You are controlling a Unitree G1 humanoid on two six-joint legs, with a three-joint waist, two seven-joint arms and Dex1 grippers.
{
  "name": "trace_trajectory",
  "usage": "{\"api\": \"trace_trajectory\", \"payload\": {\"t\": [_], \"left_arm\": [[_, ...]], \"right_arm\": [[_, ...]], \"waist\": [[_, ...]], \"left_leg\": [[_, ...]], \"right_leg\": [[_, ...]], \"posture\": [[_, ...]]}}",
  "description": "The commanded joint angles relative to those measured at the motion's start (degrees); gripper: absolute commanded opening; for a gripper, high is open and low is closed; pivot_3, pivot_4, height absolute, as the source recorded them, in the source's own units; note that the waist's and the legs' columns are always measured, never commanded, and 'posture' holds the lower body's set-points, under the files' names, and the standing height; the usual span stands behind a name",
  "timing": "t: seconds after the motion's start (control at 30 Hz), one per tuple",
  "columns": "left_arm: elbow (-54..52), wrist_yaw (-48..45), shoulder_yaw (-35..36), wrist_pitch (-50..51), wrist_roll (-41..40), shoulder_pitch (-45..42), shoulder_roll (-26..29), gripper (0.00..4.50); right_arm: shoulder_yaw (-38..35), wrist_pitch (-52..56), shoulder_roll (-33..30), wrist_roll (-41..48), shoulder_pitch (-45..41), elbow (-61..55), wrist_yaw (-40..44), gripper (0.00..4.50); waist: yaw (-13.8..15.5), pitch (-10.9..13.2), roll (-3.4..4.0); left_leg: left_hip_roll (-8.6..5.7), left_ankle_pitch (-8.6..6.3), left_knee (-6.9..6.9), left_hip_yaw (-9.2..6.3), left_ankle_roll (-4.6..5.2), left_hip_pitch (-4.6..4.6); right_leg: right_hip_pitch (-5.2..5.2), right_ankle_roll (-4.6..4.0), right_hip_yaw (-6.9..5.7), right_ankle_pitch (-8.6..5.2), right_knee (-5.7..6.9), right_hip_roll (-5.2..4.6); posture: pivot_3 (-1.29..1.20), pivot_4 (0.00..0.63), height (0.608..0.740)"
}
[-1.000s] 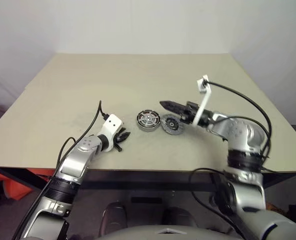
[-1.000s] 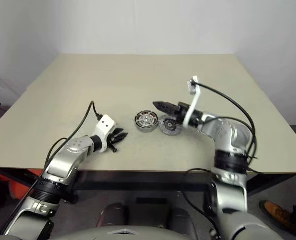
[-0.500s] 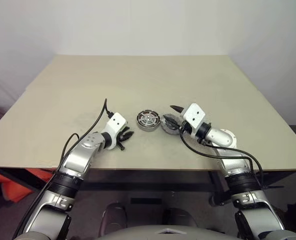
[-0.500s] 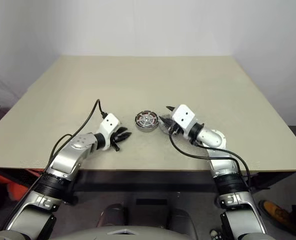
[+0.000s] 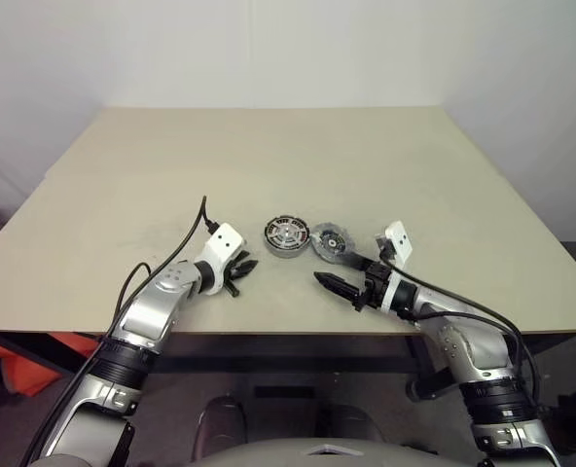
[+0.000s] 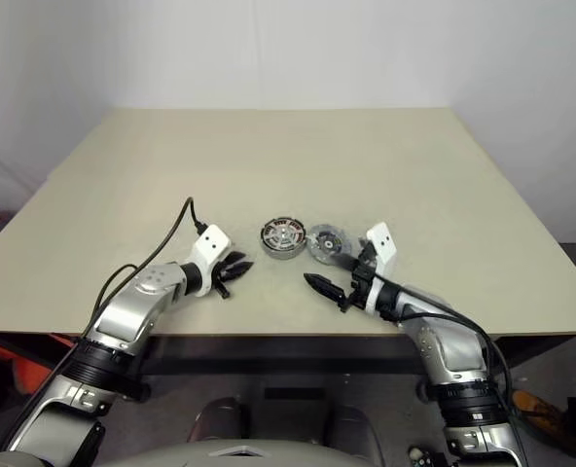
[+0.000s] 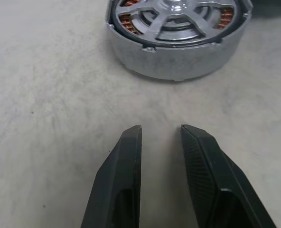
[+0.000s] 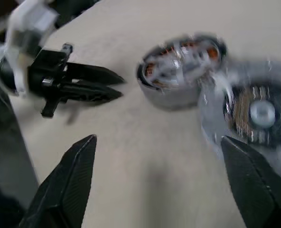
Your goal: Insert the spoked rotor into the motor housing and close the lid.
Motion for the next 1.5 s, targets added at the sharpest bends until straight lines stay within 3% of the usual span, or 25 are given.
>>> {"api": "trace_trajectory", "payload": {"t": [0.03,0.27,0.53,0.93,1.27,1.5], "left_arm": [[-2.58,-0.29,0.35,-0.18,0.27,-0.62,0.69,1.40],[-3.23,-0.05,0.49,0.39,0.43,-0.53,0.99,1.40],[-4.26,0.32,0.66,1.07,0.60,0.01,0.94,1.40],[-4.89,0.58,0.65,1.46,0.82,0.43,0.93,1.40],[-3.70,0.78,0.99,0.94,1.10,-0.04,1.03,1.40],[-3.33,1.48,1.65,0.76,1.09,-0.28,0.95,1.40]], "right_arm": [[-3.54,10.75,0.22,6.23,-1.88,-0.13,-2.78,4.47],[-11.82,25.95,4.68,12.77,-9.50,6.39,-13.77,4.47],[-20.19,29.51,11.35,14.27,-16.97,10.33,-27.26,4.47],[-21.57,21.04,13.80,13.56,-20.55,11.21,-30.41,4.47],[-21.02,25.09,15.44,18.55,-24.23,8.70,-29.76,4.47],[-17.43,26.71,19.98,19.96,-26.81,6.13,-30.90,4.47]], "waist": [[-0.01,0.00,0.00],[-0.05,-0.02,0.02],[-0.11,-0.04,0.06],[0.00,-0.04,0.07],[-0.05,-0.04,0.07],[-0.08,-0.04,0.07]], "left_leg": [[-0.01,0.00,0.00,0.00,-0.01,0.07],[-0.01,0.03,0.00,-0.30,-0.06,0.42],[-0.02,0.13,-0.07,-0.49,-0.23,0.39],[-0.12,0.52,-0.94,-0.37,-0.89,0.24],[-0.10,0.52,-0.98,0.05,-0.89,0.25],[-0.08,0.53,-1.00,0.06,-0.91,0.25]], "right_leg": [[0.07,0.01,0.00,0.00,0.00,0.00],[0.30,0.03,0.01,-0.02,-0.03,0.00],[0.21,0.03,0.00,-0.01,0.00,0.00],[-0.24,-0.03,0.01,-0.03,-0.04,0.00],[-0.28,-0.07,0.02,-0.05,-0.04,0.01],[-0.31,-0.07,0.03,-0.05,-0.03,0.01]], "posture": [[0.00,0.000,0.740],[0.00,0.000,0.740],[0.00,0.000,0.740],[0.00,0.000,0.740],[0.00,0.000,0.740],[0.00,0.000,0.740]]}}
